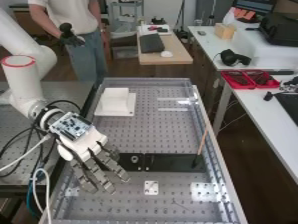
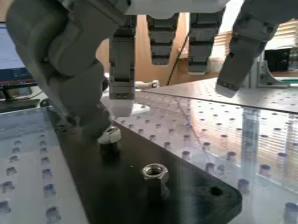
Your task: Grab the larger nut and place it in the white container
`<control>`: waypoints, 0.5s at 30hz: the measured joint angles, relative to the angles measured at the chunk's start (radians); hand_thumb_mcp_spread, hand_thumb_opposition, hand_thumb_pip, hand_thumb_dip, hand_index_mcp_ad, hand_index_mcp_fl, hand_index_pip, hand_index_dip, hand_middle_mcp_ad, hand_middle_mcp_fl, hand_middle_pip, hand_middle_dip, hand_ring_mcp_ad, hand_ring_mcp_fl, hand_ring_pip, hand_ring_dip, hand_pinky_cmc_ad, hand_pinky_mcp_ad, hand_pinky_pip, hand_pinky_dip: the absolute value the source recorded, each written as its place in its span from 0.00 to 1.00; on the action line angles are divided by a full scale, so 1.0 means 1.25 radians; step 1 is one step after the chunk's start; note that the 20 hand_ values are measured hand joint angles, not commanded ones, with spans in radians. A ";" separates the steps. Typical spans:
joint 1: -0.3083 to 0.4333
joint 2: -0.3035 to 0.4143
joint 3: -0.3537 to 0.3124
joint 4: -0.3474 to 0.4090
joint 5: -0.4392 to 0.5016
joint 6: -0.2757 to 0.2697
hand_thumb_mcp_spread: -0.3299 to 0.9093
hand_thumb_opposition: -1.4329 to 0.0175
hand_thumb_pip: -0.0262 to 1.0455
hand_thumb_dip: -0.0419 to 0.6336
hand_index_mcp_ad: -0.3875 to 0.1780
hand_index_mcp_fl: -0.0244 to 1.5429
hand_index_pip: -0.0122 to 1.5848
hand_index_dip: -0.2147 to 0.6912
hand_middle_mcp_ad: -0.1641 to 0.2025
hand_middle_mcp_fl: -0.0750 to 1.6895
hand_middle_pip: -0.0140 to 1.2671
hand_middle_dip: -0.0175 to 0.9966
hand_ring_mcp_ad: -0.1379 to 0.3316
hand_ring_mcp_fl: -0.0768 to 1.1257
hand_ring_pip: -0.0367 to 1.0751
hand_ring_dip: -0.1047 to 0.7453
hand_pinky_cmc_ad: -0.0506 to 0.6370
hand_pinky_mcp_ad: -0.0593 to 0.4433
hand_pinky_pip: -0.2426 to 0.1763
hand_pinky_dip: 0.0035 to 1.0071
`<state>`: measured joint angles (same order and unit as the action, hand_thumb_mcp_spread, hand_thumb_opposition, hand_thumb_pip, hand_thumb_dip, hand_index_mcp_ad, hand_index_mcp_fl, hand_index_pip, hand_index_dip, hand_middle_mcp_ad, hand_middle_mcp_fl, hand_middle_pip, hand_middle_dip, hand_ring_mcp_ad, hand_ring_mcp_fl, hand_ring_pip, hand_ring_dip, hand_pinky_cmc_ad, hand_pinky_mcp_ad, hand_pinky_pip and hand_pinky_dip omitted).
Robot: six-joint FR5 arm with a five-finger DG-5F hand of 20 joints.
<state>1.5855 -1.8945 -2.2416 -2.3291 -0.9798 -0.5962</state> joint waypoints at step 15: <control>0.006 -0.008 -0.001 -0.003 0.006 0.013 0.51 0.39 0.78 0.40 0.44 0.02 0.99 0.38 0.61 0.04 0.10 0.22 0.68 0.06 0.28 0.23 0.65 0.77 0.35 0.87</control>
<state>1.5926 -1.9041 -2.2426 -2.3323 -0.9722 -0.5801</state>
